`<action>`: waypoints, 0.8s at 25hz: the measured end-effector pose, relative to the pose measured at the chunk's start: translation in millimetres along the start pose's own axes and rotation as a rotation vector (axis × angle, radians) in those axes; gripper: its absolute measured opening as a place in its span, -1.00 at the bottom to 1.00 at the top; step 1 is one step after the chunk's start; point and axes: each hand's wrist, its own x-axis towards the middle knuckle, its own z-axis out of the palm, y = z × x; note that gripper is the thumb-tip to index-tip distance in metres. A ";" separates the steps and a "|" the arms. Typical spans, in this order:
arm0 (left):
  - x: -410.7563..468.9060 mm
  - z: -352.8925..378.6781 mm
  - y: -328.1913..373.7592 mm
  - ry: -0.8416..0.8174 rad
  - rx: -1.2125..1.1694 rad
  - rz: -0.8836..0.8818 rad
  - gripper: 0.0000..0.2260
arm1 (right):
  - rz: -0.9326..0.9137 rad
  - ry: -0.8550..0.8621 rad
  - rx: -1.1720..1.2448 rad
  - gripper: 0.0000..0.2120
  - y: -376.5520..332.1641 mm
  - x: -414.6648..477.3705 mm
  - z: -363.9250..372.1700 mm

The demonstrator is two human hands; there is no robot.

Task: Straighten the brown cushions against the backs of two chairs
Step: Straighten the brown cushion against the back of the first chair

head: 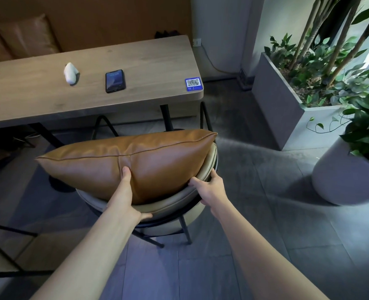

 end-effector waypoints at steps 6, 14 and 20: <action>-1.7 8.7 8.2 0.028 -0.012 0.025 0.00 | 0.006 -0.074 -0.042 0.02 -20.4 -0.2 -3.9; 5.6 4.1 11.1 0.115 0.067 0.035 0.13 | 0.046 -0.118 -0.035 -0.01 -21.1 -6.1 -8.6; 10.7 3.0 14.2 0.121 0.060 0.078 0.17 | 0.103 -0.171 -0.129 0.00 -30.1 -10.5 -8.3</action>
